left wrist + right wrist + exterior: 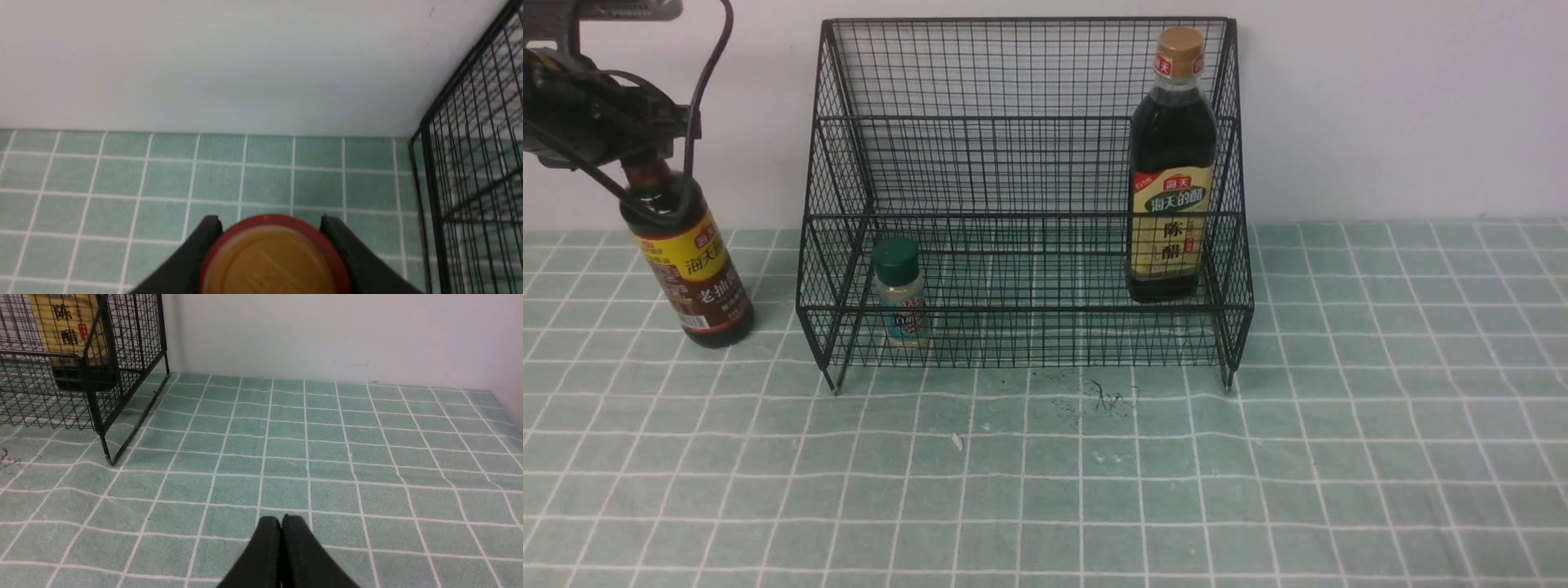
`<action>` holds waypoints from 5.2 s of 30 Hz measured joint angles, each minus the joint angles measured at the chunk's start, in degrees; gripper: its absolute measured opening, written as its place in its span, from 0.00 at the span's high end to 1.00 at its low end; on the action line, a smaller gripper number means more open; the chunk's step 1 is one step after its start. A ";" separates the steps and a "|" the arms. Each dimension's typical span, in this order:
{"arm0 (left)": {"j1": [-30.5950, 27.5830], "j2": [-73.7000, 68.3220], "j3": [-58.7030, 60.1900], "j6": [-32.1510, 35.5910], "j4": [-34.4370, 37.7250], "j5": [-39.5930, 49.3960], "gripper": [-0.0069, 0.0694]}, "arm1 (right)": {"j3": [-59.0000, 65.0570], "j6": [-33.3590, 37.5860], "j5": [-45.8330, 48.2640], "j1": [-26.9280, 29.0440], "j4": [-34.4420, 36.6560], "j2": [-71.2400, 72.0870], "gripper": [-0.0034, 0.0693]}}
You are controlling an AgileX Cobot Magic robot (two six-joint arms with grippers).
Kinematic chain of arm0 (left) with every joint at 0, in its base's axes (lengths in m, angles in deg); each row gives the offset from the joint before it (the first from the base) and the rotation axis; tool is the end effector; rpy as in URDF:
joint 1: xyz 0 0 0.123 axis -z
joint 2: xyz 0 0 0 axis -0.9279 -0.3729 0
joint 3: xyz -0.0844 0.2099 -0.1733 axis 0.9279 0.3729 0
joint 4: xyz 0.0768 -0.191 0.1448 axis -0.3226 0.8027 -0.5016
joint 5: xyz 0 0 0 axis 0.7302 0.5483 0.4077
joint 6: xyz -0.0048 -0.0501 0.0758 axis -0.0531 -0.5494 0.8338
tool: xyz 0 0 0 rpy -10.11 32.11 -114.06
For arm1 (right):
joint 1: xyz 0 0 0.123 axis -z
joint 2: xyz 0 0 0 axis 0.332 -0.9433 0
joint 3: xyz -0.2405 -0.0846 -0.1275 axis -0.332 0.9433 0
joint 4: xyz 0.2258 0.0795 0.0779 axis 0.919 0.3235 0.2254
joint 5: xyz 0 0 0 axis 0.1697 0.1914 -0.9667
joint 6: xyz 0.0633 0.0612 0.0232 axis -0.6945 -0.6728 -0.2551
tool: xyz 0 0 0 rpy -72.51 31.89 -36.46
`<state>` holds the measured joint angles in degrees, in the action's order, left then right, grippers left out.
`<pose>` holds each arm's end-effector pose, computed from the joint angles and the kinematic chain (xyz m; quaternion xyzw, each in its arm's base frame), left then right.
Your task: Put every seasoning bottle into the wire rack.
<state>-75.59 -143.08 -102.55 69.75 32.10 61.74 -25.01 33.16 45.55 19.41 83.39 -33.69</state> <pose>0.3945 0.0486 0.3158 -0.0280 0.9038 0.0239 0.4263 0.0525 0.0004 0.1722 -0.0055 0.8047 -0.0022 0.5936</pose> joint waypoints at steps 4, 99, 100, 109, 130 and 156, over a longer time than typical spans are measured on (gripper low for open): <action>0.00 3.40 -2.12 0.38 -1.02 2.10 0.56 | 0.00 0.00 0.00 0.00 0.00 0.00 0.97; 18.84 32.16 -6.72 -0.39 2.32 33.58 0.92 | 0.00 0.00 0.00 0.00 0.00 0.00 0.97; 18.84 35.67 -2.47 0.10 2.39 32.89 0.92 | 0.00 0.00 0.00 0.00 0.00 0.00 0.97; 18.84 53.35 15.73 1.37 3.03 31.01 0.92 | 0.00 0.00 0.00 0.00 0.00 0.00 0.97; 17.09 78.80 37.40 -2.88 -2.37 9.89 0.92 | 0.00 0.00 0.05 0.00 0.00 0.00 0.97; 9.37 98.50 84.04 -3.18 -2.64 -7.75 0.92 | -0.01 0.00 0.11 0.00 0.00 0.00 0.97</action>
<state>-66.22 -44.58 -18.51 66.57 29.46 53.98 -25.02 33.16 45.66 19.41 83.39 -33.69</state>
